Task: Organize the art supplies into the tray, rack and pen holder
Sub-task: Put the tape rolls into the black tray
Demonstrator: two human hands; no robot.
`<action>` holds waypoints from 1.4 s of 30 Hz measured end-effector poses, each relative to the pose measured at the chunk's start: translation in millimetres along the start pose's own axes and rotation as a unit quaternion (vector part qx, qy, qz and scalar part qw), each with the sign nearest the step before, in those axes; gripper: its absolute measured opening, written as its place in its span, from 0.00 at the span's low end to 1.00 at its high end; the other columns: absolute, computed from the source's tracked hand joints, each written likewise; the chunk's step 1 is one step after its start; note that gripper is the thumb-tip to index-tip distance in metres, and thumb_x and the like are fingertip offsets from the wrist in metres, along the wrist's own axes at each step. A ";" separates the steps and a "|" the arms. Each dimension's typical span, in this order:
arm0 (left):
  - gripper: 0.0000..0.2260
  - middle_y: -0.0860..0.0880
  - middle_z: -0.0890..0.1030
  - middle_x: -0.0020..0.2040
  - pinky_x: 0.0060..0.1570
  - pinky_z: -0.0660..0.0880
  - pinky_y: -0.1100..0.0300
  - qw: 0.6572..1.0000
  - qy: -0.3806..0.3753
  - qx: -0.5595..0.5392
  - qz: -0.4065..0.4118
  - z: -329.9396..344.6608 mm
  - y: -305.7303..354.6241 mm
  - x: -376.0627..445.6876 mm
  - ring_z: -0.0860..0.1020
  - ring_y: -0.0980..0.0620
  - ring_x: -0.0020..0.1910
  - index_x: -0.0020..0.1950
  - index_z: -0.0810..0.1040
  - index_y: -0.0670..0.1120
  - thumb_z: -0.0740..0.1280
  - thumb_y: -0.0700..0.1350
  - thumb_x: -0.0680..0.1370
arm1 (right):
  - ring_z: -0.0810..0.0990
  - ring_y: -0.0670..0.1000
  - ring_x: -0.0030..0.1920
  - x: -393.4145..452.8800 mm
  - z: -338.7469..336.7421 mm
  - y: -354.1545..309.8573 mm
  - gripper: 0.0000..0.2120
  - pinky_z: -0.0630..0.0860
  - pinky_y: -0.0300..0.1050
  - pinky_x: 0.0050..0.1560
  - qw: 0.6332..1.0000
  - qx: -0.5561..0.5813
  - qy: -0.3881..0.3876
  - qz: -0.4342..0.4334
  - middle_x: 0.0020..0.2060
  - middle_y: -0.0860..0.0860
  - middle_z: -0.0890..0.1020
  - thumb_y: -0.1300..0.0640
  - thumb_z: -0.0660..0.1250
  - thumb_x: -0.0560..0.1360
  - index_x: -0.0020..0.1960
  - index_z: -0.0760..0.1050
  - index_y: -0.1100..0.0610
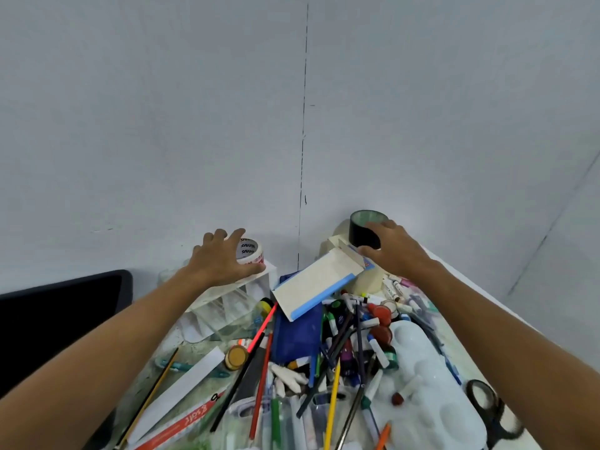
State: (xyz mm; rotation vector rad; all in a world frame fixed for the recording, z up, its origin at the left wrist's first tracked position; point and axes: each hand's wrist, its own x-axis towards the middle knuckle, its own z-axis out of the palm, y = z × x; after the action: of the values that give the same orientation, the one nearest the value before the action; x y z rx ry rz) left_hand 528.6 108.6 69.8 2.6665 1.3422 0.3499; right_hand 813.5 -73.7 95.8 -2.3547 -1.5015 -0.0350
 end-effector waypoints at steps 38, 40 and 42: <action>0.43 0.44 0.65 0.65 0.63 0.65 0.51 0.997 0.033 0.003 0.069 -78.2 -62.9 -89.9 0.61 0.44 0.66 0.77 0.56 0.57 0.52 0.71 0.63 | 0.70 0.66 0.57 -29.1 27.4 -164.6 0.31 0.77 0.60 0.50 0.968 -0.048 0.101 -0.223 0.64 0.61 0.71 0.33 0.54 0.74 0.72 0.67 0.46; 0.42 0.44 0.65 0.65 0.63 0.66 0.51 0.998 0.036 0.016 0.057 -93.3 -82.6 -113.8 0.61 0.44 0.66 0.76 0.57 0.57 0.53 0.71 0.64 | 0.67 0.65 0.61 -39.4 31.0 -194.8 0.30 0.76 0.60 0.54 0.966 -0.040 0.090 -0.239 0.67 0.59 0.68 0.35 0.57 0.75 0.74 0.63 0.44; 0.40 0.44 0.64 0.65 0.63 0.66 0.50 0.998 0.037 0.031 0.043 -108.4 -105.0 -139.2 0.61 0.44 0.66 0.76 0.57 0.57 0.55 0.69 0.66 | 0.64 0.62 0.65 -50.7 36.3 -229.5 0.29 0.73 0.58 0.57 0.964 -0.025 0.070 -0.255 0.70 0.57 0.64 0.36 0.56 0.76 0.75 0.58 0.42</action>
State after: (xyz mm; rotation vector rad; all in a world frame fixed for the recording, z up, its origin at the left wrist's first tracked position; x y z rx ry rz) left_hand 338.5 60.7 130.6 2.7942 1.2823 0.4277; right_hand 582.6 -20.0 114.5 -1.8912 -2.0046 -0.3596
